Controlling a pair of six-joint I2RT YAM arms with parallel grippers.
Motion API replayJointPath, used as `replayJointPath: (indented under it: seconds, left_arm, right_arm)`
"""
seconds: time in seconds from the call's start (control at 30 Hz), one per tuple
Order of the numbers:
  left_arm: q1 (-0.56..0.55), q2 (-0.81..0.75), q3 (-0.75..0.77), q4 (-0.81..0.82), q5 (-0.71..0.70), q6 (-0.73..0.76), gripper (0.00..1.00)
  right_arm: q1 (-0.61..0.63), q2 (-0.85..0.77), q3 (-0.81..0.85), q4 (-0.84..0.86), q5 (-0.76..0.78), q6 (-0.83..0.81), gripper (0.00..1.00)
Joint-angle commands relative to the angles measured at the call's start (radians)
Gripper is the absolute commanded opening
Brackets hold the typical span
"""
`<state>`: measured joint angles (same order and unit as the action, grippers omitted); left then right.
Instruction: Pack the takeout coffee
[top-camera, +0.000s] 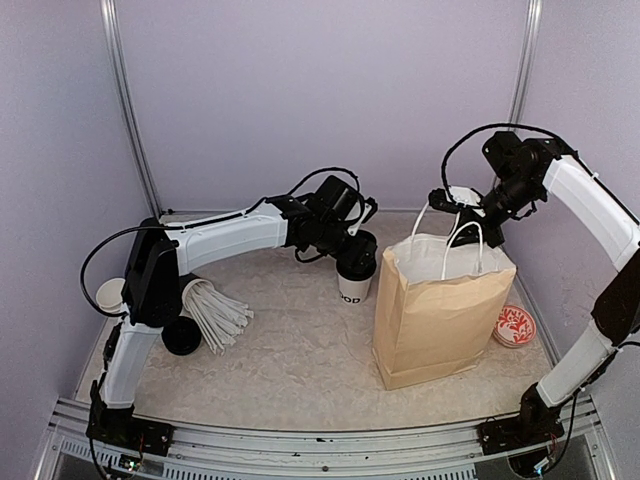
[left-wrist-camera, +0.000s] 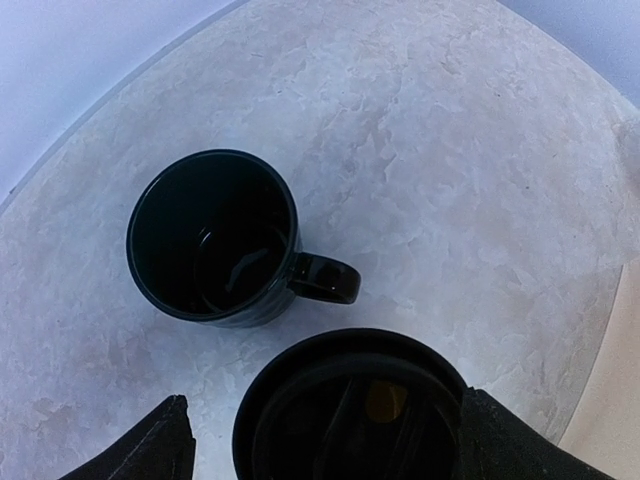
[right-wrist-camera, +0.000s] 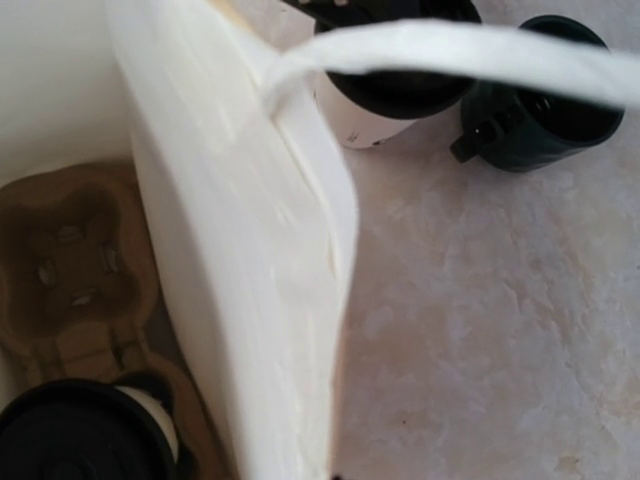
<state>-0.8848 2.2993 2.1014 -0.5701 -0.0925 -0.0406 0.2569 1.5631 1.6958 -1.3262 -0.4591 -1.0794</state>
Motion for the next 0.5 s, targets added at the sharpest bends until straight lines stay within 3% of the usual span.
replayJointPath:
  seconds: [0.0, 0.3, 0.47]
  left_arm:
    - [0.0, 0.001, -0.006, -0.016, 0.041, -0.002, 0.88]
    - [0.004, 0.019, 0.016, -0.066, 0.05, -0.014, 0.91]
    - [0.004, 0.026, 0.014, -0.089, 0.046, -0.01, 0.86]
  right_arm:
    - [-0.005, 0.003, -0.03, -0.051, 0.012, 0.006, 0.0]
    - [-0.005, 0.01, -0.035, -0.051, 0.003, 0.007, 0.0]
    - [-0.005, 0.012, -0.035, -0.051, -0.001, 0.009, 0.0]
